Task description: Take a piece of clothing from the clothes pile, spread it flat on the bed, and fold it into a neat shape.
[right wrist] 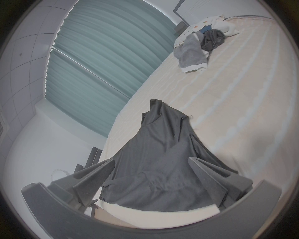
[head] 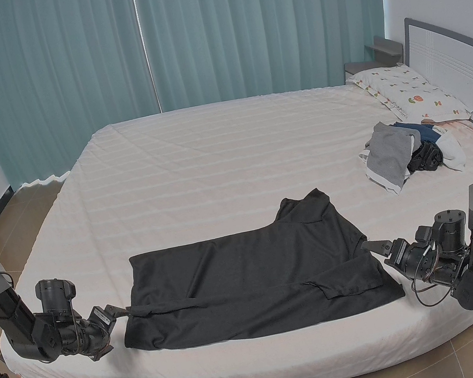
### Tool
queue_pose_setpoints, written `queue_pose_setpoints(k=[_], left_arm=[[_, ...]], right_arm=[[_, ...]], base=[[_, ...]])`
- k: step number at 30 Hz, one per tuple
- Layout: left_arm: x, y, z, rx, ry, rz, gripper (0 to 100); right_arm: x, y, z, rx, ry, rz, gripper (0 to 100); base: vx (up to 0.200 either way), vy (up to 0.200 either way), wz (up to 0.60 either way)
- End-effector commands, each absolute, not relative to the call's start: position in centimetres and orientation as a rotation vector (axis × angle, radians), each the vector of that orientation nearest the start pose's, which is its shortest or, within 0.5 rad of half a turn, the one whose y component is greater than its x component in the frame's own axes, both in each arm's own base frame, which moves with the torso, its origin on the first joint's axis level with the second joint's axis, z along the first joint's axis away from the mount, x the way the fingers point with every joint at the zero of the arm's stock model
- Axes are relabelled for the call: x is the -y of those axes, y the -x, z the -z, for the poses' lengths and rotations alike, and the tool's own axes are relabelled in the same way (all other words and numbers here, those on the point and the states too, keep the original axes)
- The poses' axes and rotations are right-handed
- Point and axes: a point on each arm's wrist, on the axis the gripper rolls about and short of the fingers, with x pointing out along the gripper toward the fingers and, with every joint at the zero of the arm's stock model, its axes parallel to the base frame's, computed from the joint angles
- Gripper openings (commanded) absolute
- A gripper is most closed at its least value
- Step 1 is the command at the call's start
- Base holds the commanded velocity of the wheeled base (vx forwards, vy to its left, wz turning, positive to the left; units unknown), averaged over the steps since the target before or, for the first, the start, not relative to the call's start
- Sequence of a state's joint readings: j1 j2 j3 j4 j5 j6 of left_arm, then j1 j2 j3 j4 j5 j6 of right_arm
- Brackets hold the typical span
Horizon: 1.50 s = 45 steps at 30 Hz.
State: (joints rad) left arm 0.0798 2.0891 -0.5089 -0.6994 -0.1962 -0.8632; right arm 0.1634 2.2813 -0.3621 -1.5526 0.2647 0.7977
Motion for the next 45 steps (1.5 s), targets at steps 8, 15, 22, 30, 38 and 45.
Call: queue_pose_setpoints(k=[8, 15, 22, 30, 38, 45], left_arm=[[1.2, -26.8, 0.2, -0.971, 0.832, -0.229, 100], [2.2, -28.4, 1.3, -0.943, 0.782, -0.254, 100], [2.8, -29.9, 2.8, -0.856, 0.751, -0.267, 100], [3.1, -30.9, 3.8, -0.838, 0.713, -0.300, 0], [2.5, -30.8, 4.3, -0.818, 0.688, -0.378, 0], [1.7, -30.7, 4.2, -0.798, 0.719, -0.407, 0]], right_arm=[[-5.7, -27.4, 0.5, -0.587, -0.985, -0.084, 100], [-5.7, -26.9, 2.1, -0.646, -0.977, -0.044, 100], [-5.6, -26.7, 2.0, -0.644, -0.978, -0.030, 100], [-5.7, -26.4, 1.8, -0.647, -0.970, -0.035, 100], [-5.9, -25.2, 1.7, -0.681, -0.929, -0.042, 100], [-5.9, -25.0, 2.0, -0.701, -0.916, -0.031, 100]], base=[[0.000, 0.000, 0.00], [0.000, 0.000, 0.00], [0.000, 0.000, 0.00], [0.000, 0.000, 0.00], [0.000, 0.000, 0.00], [0.000, 0.000, 0.00]])
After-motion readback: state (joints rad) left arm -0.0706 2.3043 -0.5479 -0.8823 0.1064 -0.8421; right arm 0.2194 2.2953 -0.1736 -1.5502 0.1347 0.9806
